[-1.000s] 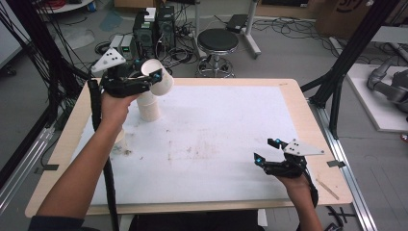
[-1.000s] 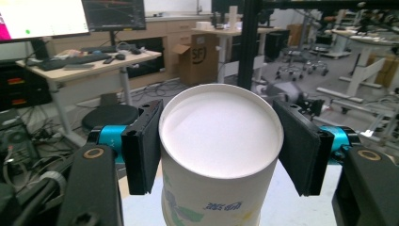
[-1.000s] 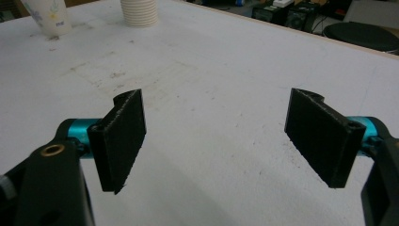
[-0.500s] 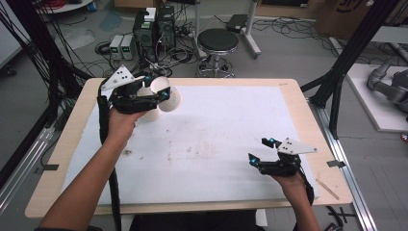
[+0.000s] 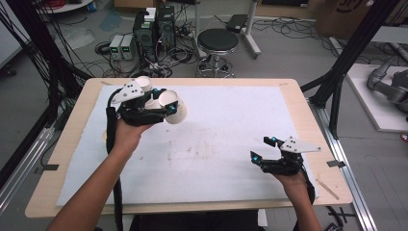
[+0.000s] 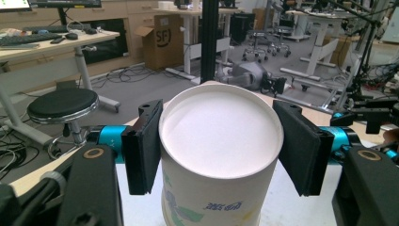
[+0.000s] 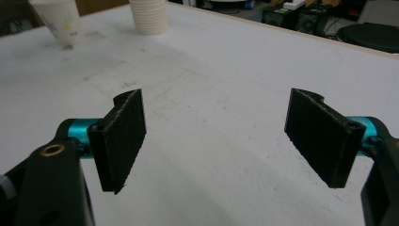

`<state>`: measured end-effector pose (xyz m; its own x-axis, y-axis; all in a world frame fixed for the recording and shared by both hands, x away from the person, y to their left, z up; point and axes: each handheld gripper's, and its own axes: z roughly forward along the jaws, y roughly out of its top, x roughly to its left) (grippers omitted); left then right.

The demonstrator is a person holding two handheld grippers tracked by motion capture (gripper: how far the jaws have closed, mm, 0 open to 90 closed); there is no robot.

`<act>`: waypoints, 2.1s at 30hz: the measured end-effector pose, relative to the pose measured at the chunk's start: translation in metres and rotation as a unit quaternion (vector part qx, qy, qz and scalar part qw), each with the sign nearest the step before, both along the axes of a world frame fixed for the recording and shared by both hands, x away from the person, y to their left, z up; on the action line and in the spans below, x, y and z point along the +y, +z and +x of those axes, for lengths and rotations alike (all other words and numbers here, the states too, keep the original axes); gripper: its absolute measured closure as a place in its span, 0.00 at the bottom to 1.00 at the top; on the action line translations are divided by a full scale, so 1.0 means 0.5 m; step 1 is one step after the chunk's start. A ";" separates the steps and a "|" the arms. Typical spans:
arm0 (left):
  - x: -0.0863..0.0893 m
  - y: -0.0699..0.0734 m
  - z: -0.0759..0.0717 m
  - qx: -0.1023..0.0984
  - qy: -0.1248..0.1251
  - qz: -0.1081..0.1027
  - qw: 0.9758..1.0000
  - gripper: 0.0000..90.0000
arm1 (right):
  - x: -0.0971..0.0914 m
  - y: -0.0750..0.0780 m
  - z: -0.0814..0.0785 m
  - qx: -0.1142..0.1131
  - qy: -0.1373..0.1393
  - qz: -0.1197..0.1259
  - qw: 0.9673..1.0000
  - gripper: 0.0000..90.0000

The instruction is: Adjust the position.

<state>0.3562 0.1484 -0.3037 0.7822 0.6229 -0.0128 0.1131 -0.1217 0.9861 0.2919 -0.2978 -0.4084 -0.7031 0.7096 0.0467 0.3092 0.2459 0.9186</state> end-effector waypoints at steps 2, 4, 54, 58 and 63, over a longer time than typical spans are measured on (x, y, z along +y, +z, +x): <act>-0.006 -0.005 -0.004 0.003 -0.007 0.003 1.000 0.41 | 0.004 0.004 -0.002 -0.006 0.006 0.000 1.000 0.24; -0.014 -0.012 -0.008 0.004 -0.015 0.009 1.000 0.41 | 0.007 0.004 -0.001 -0.005 0.010 -0.002 1.000 0.24; -0.109 -0.131 -0.063 0.066 -0.153 0.045 0.985 0.41 | 0.178 0.016 0.038 0.017 0.226 -0.029 0.974 0.22; -0.114 -0.131 -0.067 0.065 -0.169 0.050 0.982 0.41 | 0.182 0.018 0.037 0.011 0.230 -0.028 0.973 0.22; -0.123 -0.130 -0.072 0.063 -0.191 0.053 0.978 0.41 | 0.193 0.017 0.039 0.012 0.242 -0.025 0.970 0.22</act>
<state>0.3203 0.0870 -0.3688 0.9547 0.2880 -0.0750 0.1586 -0.2790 0.9471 0.3112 -0.2013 -0.4001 -0.9538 0.2976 0.0416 0.1677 0.4123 0.8955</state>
